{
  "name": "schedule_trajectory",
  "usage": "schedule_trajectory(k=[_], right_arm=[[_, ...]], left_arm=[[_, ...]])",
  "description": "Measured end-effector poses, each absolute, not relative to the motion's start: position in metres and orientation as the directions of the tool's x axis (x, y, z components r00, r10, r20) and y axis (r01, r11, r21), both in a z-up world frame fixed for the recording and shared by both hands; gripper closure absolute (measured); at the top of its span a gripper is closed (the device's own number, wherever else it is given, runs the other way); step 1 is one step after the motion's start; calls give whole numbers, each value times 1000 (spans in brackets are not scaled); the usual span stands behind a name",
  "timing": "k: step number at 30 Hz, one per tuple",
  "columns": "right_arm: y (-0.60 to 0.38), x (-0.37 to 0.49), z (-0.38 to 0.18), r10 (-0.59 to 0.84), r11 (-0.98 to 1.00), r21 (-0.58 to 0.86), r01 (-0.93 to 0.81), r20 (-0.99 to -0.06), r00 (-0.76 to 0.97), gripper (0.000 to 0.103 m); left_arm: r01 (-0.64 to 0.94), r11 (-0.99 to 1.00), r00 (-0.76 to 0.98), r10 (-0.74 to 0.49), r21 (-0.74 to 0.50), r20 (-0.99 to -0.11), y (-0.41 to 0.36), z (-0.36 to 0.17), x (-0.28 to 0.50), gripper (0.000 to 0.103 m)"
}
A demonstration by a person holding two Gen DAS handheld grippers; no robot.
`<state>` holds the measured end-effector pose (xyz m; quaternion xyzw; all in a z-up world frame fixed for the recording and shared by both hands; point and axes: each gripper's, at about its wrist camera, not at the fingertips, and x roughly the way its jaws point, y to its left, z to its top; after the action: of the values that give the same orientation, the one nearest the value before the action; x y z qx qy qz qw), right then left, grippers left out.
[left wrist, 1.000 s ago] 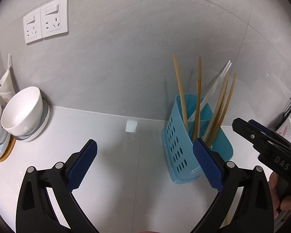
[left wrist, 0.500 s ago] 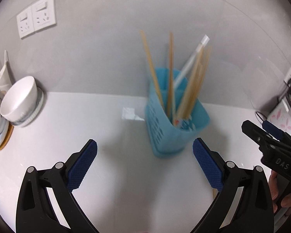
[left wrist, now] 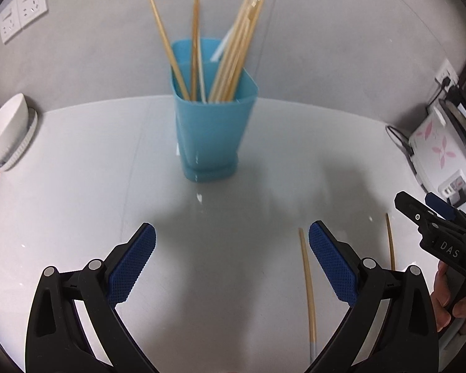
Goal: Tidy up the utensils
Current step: 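Move both open tools back over the last two chopsticks on the counter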
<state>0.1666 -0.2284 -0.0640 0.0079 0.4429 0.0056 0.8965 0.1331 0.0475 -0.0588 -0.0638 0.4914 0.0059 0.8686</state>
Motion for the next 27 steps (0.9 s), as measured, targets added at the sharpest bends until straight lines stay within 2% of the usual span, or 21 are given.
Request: schedule_trajectory(k=[14, 19, 27], right_arm=[[-291, 119, -114, -35, 996, 7, 91, -887, 460, 8], [-304, 109, -126, -52, 993, -4, 115, -908, 415, 8], [-307, 98, -144, -53, 994, -18, 107, -941, 333, 23]], left_arm=[[-41, 989, 352, -118, -141, -928, -5, -115, 106, 6], [-33, 993, 307, -97, -112, -947, -23, -130, 99, 6], [-59, 995, 249, -57, -74, -967, -38, -151, 93, 6]])
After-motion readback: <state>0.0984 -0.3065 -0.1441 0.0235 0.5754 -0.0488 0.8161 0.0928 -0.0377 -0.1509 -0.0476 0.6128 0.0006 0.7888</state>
